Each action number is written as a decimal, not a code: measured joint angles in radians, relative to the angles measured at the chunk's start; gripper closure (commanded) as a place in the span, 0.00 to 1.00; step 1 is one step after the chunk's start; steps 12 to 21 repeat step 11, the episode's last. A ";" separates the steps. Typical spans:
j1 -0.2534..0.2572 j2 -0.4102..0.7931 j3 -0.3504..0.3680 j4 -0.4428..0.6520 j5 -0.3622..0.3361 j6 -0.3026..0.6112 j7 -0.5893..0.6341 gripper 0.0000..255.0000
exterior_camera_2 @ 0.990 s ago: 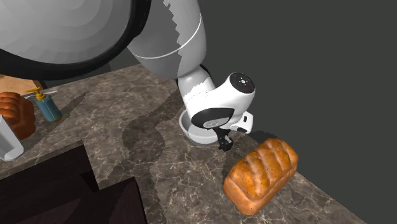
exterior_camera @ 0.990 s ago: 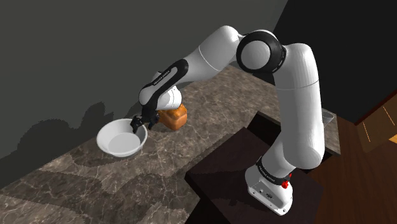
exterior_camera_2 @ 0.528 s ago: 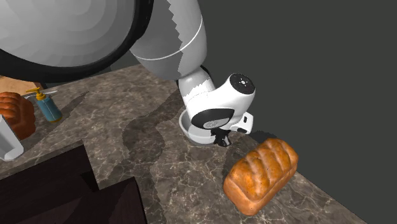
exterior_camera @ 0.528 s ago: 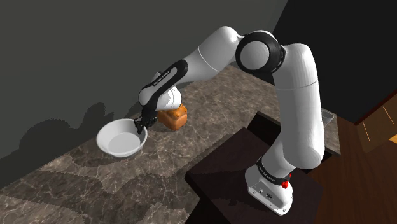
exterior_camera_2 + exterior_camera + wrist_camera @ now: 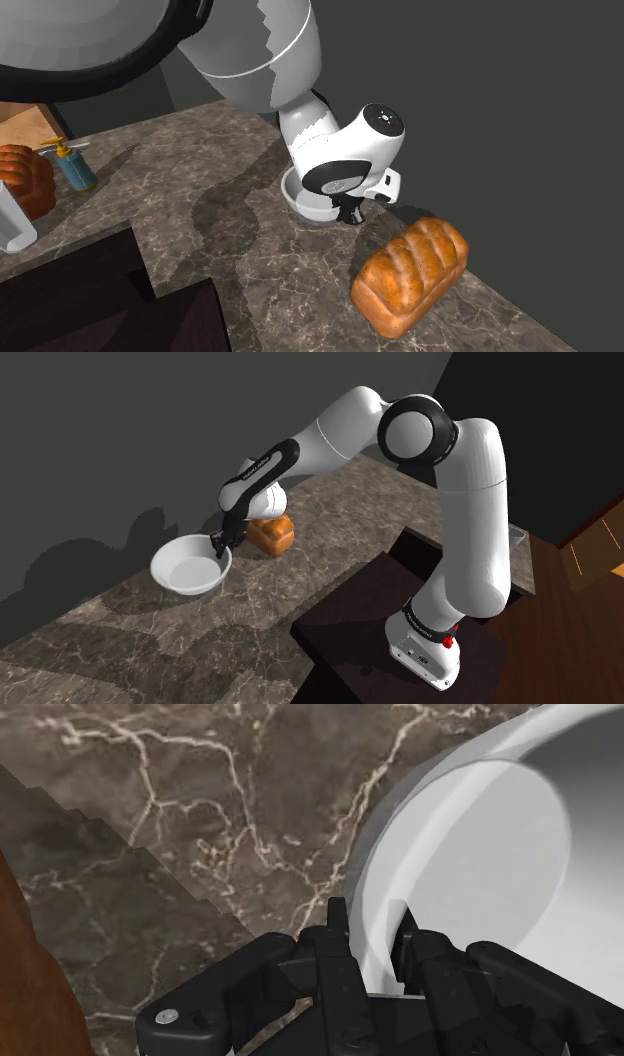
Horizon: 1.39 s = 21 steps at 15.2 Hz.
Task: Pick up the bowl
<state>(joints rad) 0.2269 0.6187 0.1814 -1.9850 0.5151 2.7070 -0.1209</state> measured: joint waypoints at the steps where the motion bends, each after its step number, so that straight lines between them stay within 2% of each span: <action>1: 0.000 -0.013 -0.002 -0.005 -0.002 -0.008 0.004 1.00; 11: 0.012 -0.125 -0.021 -0.031 -0.027 -0.090 0.055 1.00; 21: 0.012 -0.125 -0.021 -0.031 -0.027 -0.090 0.055 1.00</action>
